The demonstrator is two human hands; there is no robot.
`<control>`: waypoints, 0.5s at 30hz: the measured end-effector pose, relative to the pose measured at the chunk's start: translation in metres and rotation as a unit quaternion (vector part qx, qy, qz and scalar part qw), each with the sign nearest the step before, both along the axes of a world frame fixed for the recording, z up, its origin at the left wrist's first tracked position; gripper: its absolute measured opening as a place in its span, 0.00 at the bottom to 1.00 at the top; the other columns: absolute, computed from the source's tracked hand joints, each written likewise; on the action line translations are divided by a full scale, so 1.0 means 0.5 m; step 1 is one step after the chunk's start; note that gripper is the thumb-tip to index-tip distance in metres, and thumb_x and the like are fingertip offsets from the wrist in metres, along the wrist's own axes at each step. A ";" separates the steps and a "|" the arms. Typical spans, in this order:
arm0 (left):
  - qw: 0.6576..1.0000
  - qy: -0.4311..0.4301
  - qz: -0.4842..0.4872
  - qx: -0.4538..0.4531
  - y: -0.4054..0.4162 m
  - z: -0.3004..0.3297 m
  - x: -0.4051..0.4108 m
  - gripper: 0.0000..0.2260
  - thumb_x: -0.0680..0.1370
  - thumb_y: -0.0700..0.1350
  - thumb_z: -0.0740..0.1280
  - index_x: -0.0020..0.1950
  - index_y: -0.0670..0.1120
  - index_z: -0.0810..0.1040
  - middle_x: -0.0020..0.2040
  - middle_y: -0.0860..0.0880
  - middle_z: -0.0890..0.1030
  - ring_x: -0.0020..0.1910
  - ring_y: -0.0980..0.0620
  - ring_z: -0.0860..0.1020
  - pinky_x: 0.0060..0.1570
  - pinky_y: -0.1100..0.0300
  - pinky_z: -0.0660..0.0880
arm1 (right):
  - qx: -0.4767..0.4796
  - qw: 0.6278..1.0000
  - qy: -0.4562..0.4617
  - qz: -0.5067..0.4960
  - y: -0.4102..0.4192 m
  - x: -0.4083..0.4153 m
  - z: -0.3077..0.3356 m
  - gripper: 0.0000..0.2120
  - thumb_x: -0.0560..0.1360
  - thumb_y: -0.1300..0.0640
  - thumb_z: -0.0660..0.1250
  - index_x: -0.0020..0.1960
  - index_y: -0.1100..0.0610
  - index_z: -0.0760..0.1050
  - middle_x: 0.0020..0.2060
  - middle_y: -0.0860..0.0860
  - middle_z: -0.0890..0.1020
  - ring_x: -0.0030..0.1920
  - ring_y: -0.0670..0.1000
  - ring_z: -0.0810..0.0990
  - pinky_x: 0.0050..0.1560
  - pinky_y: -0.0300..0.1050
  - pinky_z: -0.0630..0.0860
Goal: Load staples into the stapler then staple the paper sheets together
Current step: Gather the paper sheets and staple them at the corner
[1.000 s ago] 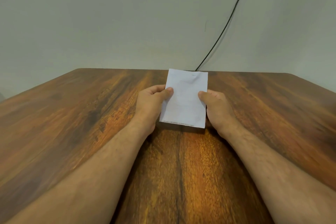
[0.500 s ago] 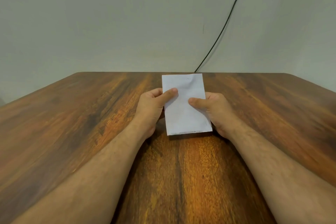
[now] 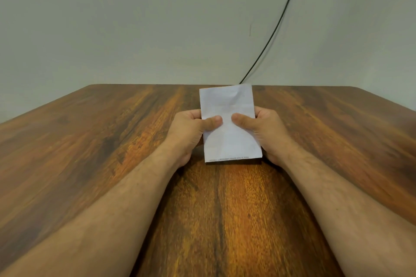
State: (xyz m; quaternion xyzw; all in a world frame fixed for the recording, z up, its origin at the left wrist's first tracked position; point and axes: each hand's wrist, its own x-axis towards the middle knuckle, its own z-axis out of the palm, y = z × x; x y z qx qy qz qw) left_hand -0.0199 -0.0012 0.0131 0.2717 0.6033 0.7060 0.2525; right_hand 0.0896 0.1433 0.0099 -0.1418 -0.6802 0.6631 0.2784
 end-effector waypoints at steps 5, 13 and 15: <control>1.000 -0.005 -0.011 0.014 -0.004 0.000 -0.010 0.09 0.76 0.39 0.72 0.56 0.43 0.83 0.50 0.46 0.87 0.49 0.46 0.86 0.44 0.54 0.82 | 0.000 1.000 -0.009 -0.002 -0.001 -0.001 0.001 0.10 0.75 0.64 0.73 0.54 0.54 0.84 0.50 0.53 0.88 0.50 0.56 0.88 0.52 0.56 0.84; 0.999 0.047 0.011 0.020 -0.004 0.002 -0.007 0.07 0.78 0.36 0.70 0.54 0.43 0.83 0.48 0.47 0.88 0.43 0.51 0.87 0.38 0.60 0.82 | -0.049 0.999 0.024 0.002 -0.005 -0.004 0.007 0.10 0.76 0.67 0.70 0.52 0.55 0.83 0.48 0.53 0.88 0.46 0.53 0.88 0.45 0.50 0.85; 0.999 0.043 0.005 0.031 -0.003 0.003 -0.009 0.07 0.79 0.36 0.68 0.55 0.43 0.83 0.48 0.47 0.88 0.44 0.50 0.86 0.40 0.58 0.82 | -0.064 0.997 0.042 0.011 -0.006 -0.003 0.012 0.11 0.77 0.68 0.68 0.52 0.55 0.82 0.46 0.51 0.89 0.45 0.52 0.88 0.43 0.48 0.85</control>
